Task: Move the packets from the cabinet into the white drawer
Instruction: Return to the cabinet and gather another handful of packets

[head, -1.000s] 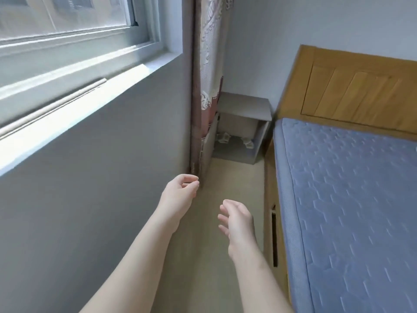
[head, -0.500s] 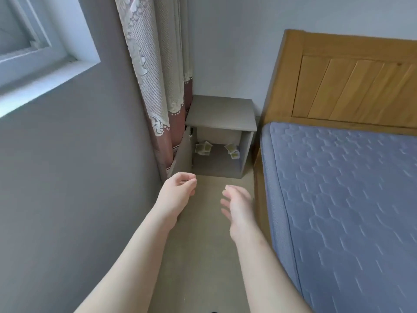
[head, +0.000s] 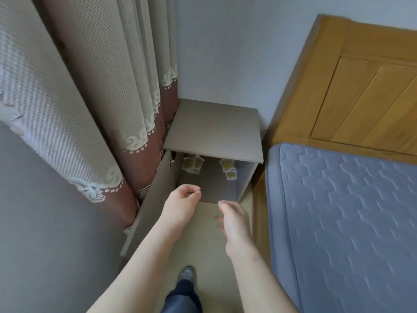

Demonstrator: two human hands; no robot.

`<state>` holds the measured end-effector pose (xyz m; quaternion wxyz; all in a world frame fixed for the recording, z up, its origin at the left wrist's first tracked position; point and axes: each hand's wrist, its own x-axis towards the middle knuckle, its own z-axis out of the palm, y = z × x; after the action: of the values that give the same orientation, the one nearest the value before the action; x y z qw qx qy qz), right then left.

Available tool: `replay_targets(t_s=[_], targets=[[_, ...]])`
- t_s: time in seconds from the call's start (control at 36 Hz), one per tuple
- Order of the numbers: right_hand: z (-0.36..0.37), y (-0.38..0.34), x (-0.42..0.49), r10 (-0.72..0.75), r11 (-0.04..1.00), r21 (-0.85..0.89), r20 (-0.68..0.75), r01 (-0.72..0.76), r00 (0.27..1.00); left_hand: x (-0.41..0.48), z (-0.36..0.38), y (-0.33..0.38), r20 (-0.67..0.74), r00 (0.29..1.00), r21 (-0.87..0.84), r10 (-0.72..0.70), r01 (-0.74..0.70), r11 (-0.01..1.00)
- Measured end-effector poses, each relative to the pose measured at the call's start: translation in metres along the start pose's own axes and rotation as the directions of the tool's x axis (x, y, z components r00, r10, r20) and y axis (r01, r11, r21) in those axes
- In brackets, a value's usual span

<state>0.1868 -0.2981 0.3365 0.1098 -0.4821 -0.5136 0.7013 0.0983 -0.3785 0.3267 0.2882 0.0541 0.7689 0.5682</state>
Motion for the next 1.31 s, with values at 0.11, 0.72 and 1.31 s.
replay_targets(t_s=[0.11, 0.72, 1.31], targets=[[0.023, -0.029, 0.082, 0.018, 1.0, -0.009, 0.001, -0.017, 1.0, 0.085, 0.018, 0.019, -0.03, 0.999, 0.023, -0.014, 0.015, 1.0], [0.08, 0.173, 0.571, -0.074, 0.956, -0.275, 0.108, 0.101, 0.991, 0.48, 0.117, -0.247, -0.125, 0.99, 0.126, -0.064, 0.079, 0.989], [0.04, 0.263, 0.751, -0.235, 0.585, -0.775, 0.121, 0.239, 0.965, 0.564, 0.136, -0.405, -0.082, 0.996, 0.468, 0.032, 0.01, 0.884]])
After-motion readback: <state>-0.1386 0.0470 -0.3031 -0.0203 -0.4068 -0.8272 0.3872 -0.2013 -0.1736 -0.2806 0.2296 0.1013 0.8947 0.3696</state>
